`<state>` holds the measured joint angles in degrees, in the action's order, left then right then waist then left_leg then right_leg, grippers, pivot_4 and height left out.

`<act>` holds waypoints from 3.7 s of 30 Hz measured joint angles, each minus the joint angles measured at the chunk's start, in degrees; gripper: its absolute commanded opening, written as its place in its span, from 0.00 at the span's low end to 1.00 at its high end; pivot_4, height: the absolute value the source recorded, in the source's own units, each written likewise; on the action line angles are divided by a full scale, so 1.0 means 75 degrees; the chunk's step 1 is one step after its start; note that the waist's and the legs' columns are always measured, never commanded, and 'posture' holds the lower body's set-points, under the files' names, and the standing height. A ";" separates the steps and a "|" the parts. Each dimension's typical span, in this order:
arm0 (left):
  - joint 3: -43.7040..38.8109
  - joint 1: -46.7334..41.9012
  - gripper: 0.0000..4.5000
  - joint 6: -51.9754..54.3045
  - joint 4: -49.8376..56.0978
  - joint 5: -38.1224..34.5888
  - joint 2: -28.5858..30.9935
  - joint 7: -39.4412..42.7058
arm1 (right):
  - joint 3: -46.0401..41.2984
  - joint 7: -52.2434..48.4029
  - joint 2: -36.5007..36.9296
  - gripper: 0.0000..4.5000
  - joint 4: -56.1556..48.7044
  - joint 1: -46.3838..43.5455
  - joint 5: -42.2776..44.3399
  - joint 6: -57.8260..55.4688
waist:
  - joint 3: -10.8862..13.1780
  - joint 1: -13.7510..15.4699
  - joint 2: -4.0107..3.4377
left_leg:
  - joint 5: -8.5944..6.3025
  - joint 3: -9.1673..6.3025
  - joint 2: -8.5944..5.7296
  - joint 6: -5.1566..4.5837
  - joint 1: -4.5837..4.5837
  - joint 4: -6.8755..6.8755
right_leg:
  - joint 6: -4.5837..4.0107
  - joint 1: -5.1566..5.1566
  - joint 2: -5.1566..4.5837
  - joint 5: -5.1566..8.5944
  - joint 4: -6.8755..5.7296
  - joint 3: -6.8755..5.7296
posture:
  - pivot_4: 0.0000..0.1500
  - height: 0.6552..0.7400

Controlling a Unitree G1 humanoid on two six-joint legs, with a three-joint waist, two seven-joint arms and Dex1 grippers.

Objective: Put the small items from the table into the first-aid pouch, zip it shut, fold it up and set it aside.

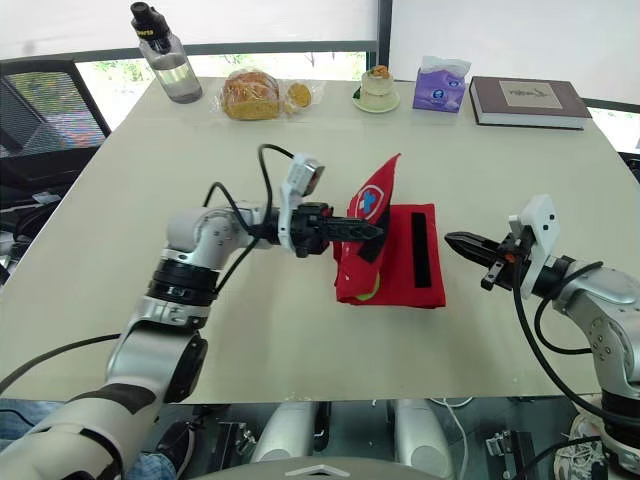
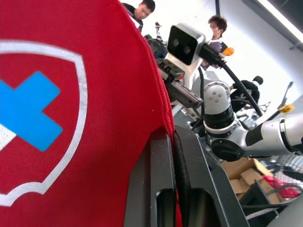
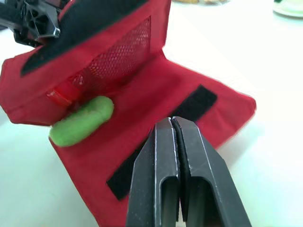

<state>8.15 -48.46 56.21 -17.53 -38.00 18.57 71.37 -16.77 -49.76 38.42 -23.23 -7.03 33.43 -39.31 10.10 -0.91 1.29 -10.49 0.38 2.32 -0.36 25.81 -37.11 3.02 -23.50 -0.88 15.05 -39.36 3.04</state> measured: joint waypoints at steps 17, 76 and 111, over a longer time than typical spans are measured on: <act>0.0172 -0.0138 0.99 -0.0790 -0.1189 0.0838 -0.1303 -0.0582 | -0.0333 0.0516 0.0273 0.00 -0.0305 0.0773 0.0056 0.0340 | -0.0001 0.0029 -0.0001 | 0.0000 -0.0004 -0.0003 0.0000 0.0002 -0.0002 | 0.0001 0.0005 -0.0001 0.0000 0.0007 -0.0003 | 1.00 1.00; 0.2135 -0.0591 0.00 -0.5807 -0.1757 0.4369 -0.1454 -0.1167 | -0.1792 -0.1037 0.0086 1.00 0.0226 0.3370 0.0580 0.2629 | -0.0009 0.0074 -0.0022 | 0.0000 -0.0075 -0.0021 0.0000 -0.0016 -0.0003 | 0.0006 0.0077 0.0003 0.0005 0.0068 -0.0042 | 1.00 1.00; 0.0211 -0.2479 0.00 -0.5096 -0.5487 0.3761 -0.2243 -0.1137 | -0.1783 -0.0661 -0.0043 1.00 -0.0124 0.3870 0.0405 0.2940 | -0.0024 0.0061 -0.0051 | -0.0001 -0.0093 -0.0024 -0.0001 -0.0008 -0.0009 | 0.0037 0.0079 0.0005 0.0025 0.0068 -0.0059 | 1.00 1.00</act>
<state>9.73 -67.05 17.99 -58.68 -9.79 1.75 62.84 -30.14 -54.72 38.09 -24.16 21.99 36.47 -17.26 9.92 -0.46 0.90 -10.49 -0.32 2.13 -0.36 25.76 -37.18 3.29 -22.91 -0.85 15.24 -38.85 2.59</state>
